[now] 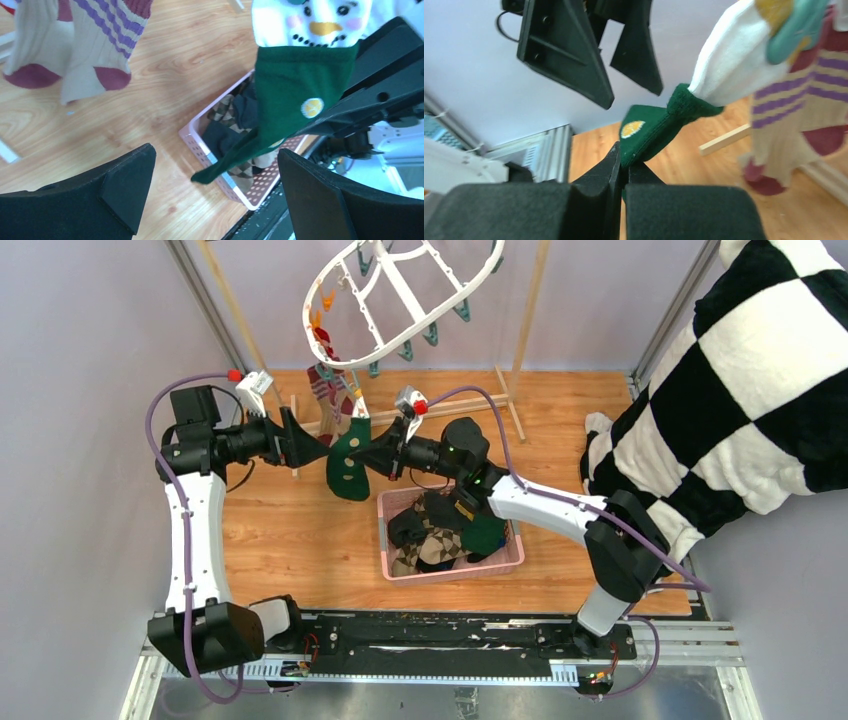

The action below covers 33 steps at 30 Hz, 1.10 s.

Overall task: Remove the socks clipped to the hanger
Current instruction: Remove the sock from the hanger.

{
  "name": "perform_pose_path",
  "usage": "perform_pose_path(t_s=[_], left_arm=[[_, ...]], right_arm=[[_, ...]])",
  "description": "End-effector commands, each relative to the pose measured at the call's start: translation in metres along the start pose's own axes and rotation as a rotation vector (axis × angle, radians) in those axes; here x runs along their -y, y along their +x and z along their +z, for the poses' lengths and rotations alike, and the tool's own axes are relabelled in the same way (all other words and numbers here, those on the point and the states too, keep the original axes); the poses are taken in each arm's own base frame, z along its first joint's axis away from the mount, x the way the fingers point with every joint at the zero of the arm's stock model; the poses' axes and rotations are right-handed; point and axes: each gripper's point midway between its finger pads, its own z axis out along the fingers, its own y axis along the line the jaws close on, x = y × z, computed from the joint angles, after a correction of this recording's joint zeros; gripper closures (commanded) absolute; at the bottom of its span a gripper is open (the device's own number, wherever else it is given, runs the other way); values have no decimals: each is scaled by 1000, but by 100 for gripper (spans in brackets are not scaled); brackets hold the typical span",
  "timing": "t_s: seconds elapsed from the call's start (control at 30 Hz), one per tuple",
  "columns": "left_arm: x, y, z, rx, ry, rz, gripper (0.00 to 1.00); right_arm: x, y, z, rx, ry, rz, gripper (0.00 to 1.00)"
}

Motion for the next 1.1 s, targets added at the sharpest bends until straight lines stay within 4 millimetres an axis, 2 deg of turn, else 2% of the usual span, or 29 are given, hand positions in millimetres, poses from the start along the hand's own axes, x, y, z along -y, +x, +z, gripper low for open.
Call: perform_pose_path(t_s=[0.0,0.1,0.3,0.53,0.7,0.87,1.07], left_arm=[[35,2,-7,18,141,-52,0],[52,5,-11,19,177,-78,0],[77,27,1,-61,247,-98,0],[93,25,-1,-73,319,-104,3],[109,31,-7,-82,430,-110,11],[114,37,-10,-82,461,-101,23],[116,41,-12,-82,476,-97,45]], right_arm=[[-49,-2,-12,-22,-180,117,100],[-60,-7,-18,-22,-211,142,100],[-74,-17,-28,-9,-247,169,100],[-84,-29,-32,20,-284,211,100],[-85,-30,-31,13,-288,232,100],[-81,-31,-31,7,-264,241,100],[-72,-35,-32,3,-213,268,99]])
